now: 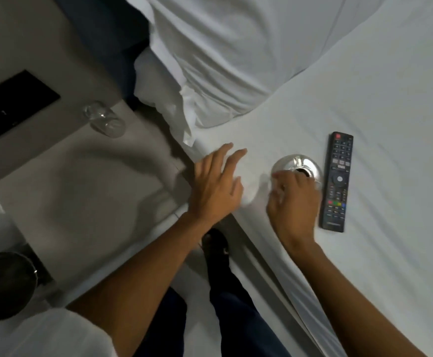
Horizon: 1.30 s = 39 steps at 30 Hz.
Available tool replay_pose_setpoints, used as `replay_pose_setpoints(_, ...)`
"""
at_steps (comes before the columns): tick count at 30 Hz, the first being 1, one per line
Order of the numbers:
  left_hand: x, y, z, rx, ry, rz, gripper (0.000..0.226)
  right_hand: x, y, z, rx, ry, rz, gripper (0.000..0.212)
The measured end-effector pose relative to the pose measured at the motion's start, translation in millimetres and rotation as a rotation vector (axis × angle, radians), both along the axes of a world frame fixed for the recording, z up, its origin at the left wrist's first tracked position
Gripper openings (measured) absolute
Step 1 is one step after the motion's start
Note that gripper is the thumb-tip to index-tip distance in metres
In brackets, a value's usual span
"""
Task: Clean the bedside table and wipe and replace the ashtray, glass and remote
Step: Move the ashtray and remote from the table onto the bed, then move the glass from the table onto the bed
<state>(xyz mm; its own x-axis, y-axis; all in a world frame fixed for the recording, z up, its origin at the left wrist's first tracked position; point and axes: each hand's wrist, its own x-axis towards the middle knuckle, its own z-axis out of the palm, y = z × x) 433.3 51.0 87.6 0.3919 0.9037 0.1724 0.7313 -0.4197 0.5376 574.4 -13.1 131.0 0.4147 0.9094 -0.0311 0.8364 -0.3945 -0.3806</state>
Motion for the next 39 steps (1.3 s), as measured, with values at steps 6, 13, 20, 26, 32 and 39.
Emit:
replay_pose_setpoints(6,-136.4,38.6,-14.2,0.045,0.254,0.201,0.051,-110.0,68.9,-19.2,-0.063,0.269,0.427,0.036)
replay_pose_setpoints(13,-235.2,135.8,-23.7,-0.288,0.472,0.558,0.092,-170.2,168.8,-53.0,-0.461,0.159,0.778,0.062)
replay_pose_setpoints(20,-241.4,217.1,-67.8,-0.451,0.529,0.416,0.078,-172.7,183.5,-66.7,-0.523,0.214,0.772,0.059)
replay_pose_setpoints(26,-231.5,179.2,-67.5,-0.436,0.233,0.482,0.045,-165.3,157.7,-86.2,-0.557,0.259,0.695,0.054)
replay_pose_setpoints(32,-222.0,78.0,-37.2,-0.641,-0.319,0.668,0.046,-170.2,119.0,-85.2,-0.504,0.544,0.416,0.057)
replay_pose_setpoints(39,-180.9,33.6,26.7,-0.844,-0.943,0.680,0.039,-148.9,76.7,-33.0,0.034,0.749,0.082,0.049)
